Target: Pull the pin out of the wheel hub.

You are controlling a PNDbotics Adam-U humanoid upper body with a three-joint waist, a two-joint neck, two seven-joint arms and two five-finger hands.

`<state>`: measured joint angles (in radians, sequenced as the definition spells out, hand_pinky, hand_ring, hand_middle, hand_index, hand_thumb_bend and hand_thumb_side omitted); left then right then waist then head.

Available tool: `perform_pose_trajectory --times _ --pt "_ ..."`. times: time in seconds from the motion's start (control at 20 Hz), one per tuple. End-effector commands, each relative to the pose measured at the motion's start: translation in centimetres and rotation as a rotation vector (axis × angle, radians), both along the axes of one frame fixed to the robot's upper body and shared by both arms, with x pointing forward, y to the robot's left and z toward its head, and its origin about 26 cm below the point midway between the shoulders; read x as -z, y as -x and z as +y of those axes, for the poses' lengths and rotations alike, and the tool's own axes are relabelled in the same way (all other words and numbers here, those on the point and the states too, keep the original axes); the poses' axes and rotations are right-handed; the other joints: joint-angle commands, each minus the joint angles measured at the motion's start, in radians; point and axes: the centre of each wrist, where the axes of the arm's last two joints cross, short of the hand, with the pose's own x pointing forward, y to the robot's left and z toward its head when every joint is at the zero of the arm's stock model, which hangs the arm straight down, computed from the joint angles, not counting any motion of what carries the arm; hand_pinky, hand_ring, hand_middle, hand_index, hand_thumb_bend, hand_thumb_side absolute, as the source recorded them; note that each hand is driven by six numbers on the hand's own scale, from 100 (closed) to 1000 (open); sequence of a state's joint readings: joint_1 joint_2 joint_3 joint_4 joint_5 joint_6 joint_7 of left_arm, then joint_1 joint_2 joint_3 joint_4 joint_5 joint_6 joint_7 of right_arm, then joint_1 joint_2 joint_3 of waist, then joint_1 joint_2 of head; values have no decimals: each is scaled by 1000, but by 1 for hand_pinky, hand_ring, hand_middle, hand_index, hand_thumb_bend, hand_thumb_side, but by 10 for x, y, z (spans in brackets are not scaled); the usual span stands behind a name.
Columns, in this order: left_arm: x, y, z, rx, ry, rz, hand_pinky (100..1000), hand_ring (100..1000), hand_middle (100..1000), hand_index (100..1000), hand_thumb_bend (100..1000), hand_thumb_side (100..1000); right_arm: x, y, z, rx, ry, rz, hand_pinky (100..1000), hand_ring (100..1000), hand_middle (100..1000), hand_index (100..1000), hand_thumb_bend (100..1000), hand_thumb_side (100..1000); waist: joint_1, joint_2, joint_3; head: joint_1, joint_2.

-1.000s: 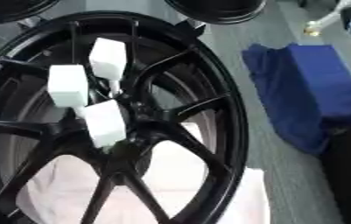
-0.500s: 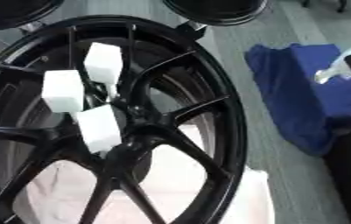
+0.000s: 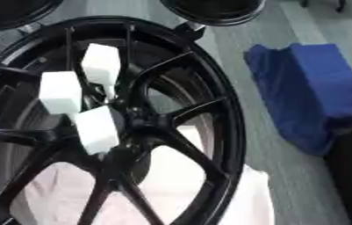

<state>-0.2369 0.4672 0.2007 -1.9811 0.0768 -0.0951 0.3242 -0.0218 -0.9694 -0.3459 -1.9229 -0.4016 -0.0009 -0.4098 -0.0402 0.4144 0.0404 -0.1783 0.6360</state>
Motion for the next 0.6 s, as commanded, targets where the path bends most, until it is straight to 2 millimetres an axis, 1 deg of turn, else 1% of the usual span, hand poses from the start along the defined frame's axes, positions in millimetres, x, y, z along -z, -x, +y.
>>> perform_pose_trajectory --times 0.05,0.3,0.4,0.6 --pt "-10 3 0 9 -30 -28 934 568 581 689 228 688 -22 2 21 -106 40 -56 723 526 512 608 100 342 -1 -20 1 -7 -5" --pt "-13 1 -2 25 -45 -33 933 568 581 689 228 686 -30 -4 35 -240 100 -42 725 525 510 607 100 363 0 -19 -3 -13 -4" --pt "-14 1 -3 32 -51 -35 934 568 580 689 228 685 -30 -5 39 -276 111 -37 725 524 510 606 100 364 -2 -18 0 -10 -1" --pt "-16 1 -3 36 -61 -42 933 566 579 689 228 684 -30 -8 43 -321 130 -34 725 522 508 605 100 373 -9 -12 8 4 -5"
